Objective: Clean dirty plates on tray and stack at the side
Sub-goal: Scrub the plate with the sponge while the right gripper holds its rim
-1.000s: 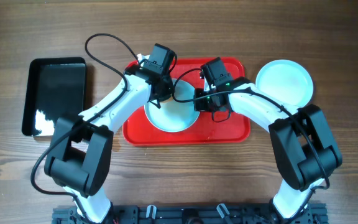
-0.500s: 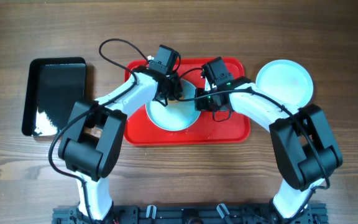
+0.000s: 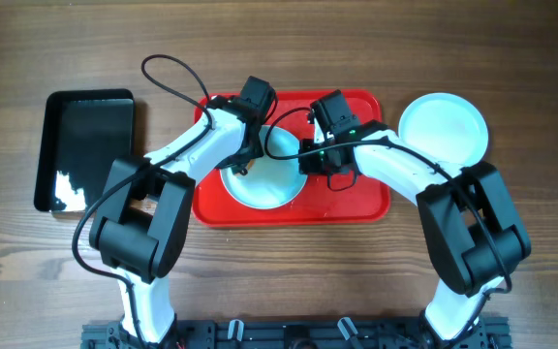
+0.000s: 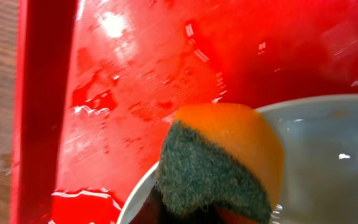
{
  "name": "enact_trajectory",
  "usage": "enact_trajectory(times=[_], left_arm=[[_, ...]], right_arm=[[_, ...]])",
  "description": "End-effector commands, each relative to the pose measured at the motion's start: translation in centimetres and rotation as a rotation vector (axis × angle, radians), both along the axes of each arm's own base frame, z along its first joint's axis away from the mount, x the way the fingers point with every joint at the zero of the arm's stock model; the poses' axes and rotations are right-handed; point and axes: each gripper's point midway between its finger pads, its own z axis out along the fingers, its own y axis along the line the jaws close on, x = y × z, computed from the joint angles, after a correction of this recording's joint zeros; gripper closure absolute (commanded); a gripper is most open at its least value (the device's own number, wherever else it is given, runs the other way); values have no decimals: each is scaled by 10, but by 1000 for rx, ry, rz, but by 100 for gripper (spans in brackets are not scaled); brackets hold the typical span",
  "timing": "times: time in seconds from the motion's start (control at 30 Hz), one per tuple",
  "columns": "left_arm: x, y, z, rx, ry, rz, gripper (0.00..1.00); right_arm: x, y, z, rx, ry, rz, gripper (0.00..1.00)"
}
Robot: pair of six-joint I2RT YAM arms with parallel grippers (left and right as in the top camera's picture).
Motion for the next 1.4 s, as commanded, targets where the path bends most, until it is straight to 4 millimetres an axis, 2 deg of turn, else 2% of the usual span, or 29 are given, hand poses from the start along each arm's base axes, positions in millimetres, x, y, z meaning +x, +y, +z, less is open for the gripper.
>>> enact_trajectory(times=[0.0,0.2,0.3,0.47,0.7,0.93,1.07,1.23,1.37], left_arm=[[1,46,5,177,-2,54,96],[23,32,60,116,-128,56,96],[22,18,70,39,-140,44,96],[17,-17,57,-161,-77,15,96],[8,-72,20,-397,22,-47,96],[-20,-90,-22,-361,135,-91,96],[-31,-70,-31,-250,174,-78,96],[-39,-12,-26,20,191,-41,96],[-40,37,-12,250,189,-25,96]], right_arm=[[-4,-29,-25,-114,41,-49,96],[-4,-29,-25,-114,41,-49,96],[-4,-29,-25,-114,41,-51,96],[-3,-29,-25,-113,40,-51,96],[-4,-29,-25,-113,42,-52,96],[-4,-29,-25,-114,43,-51,96],[-5,-30,-25,-115,45,-50,96],[-5,-30,-25,-116,45,-51,96],[-5,-30,-25,-116,45,-51,96]])
